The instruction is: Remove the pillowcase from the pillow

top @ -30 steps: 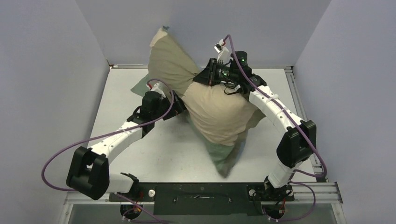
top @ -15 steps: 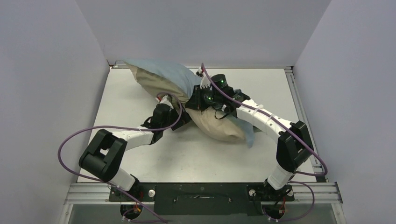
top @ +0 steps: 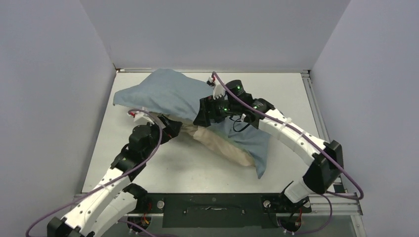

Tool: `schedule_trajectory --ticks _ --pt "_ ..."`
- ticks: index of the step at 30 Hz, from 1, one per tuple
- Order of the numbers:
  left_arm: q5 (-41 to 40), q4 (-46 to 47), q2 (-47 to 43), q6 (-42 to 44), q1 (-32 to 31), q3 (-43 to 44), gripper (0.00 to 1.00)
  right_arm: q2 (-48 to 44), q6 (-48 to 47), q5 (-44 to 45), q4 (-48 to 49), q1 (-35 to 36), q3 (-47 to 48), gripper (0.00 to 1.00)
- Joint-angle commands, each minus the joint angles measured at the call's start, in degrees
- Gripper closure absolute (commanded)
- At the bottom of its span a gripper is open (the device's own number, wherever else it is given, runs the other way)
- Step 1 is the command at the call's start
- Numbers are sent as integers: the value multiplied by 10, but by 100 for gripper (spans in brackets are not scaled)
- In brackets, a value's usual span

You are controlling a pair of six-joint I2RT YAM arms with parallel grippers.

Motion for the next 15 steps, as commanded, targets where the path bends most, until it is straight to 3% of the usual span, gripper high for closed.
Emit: schedule_trajectory --ticks 1,6,9,15 --pt "-91 -226 -101 61 6 82 6 -105 -52 52 -90 -25 36 14" --pt "-112 -327 -114 75 7 163 4 -177 -60 119 -181 -106 12 1" --pt "-106 -330 -99 76 7 182 4 -218 -51 165 -212 -143 -19 9" --pt "-83 -312 -56 71 7 187 4 -273 -17 193 -233 -170 -108 10"
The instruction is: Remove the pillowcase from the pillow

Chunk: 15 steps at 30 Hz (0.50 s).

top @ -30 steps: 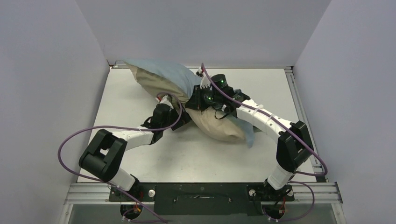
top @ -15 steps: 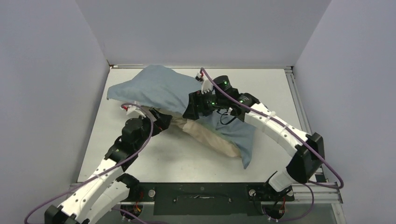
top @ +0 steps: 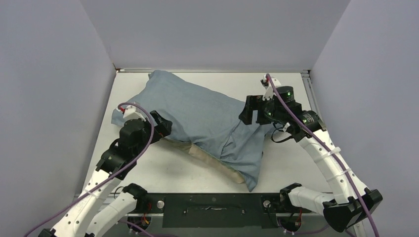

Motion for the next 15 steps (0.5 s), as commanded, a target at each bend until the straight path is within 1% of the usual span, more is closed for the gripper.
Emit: schedule_trajectory --ticks 1,5,9,13,15 --pt "16 -7 29 4 5 15 4 -22 29 18 -30 -4 -59 10" --pt "31 4 44 0 5 12 4 -38 55 -17 3 -2 -125 10" --pt "28 -15 43 15 6 23 4 -33 71 -28 50 12 -180 10" --pt "30 -44 33 45 7 39 4 -1 86 -15 135 60 -204 10" --pt "53 -46 32 63 7 45 4 28 90 -3 184 88 -202 10"
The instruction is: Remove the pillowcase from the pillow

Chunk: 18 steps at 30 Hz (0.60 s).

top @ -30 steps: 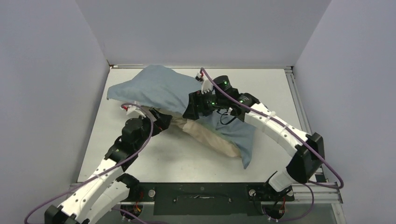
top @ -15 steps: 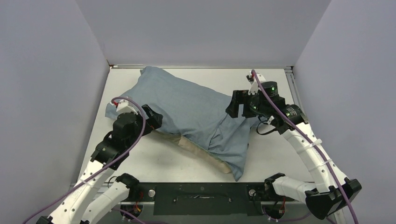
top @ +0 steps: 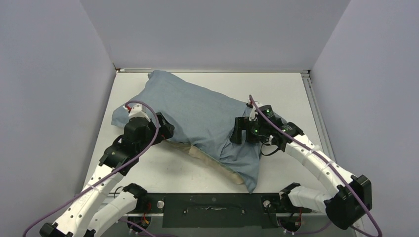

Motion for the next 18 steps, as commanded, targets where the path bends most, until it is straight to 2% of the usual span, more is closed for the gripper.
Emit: schedule_trajectory --ticks 1,6,10,14,18 --pt "42 -12 -11 50 6 43 4 57 22 11 158 55 8 10" --pt "86 -3 -16 35 15 51 4 173 10 14 210 95 90 10" --pt "135 18 -29 82 30 51 4 237 -11 22 185 111 183 10" --pt "170 29 -15 89 34 48 4 245 -18 41 137 118 227 10" --pt "211 50 26 95 30 58 4 204 -5 76 90 119 223 10"
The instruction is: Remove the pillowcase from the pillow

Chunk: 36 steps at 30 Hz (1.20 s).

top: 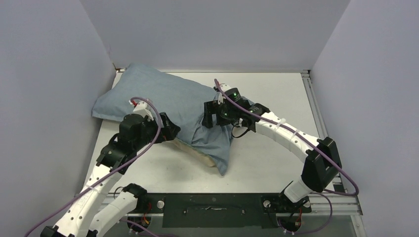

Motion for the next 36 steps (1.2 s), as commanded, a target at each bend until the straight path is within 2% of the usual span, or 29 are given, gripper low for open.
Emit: schedule_trajectory --ticks 1,6,9,15,20,25,28,29,31,34,36 --pt "66 52 44 26 -4 40 4 -63 7 51 -46 5 11 10" --pt "35 32 91 90 -30 98 4 -119 17 77 -109 5 12 10" --pt "0 24 108 128 -42 118 4 -136 21 88 -113 5 4 10" --pt "-58 39 126 157 -67 121 3 -140 60 95 -7 4 -48 6" --pt "-83 74 147 156 -97 109 3 -101 85 103 66 4 -68 1" --pt "-105 107 170 154 -137 105 3 -69 91 118 99 5 -74 10" --pt "-127 108 196 164 -156 122 3 -59 84 134 106 4 -91 17" --pt "-133 110 203 167 -161 126 4 -56 83 147 106 3 -97 23" --pt "-139 114 215 172 -168 134 4 -55 82 153 103 -1 -110 38" --pt "-149 120 230 175 -176 140 4 -67 90 158 103 -1 -134 70" --pt "-157 119 240 178 -180 147 4 -83 96 164 98 -1 -150 84"
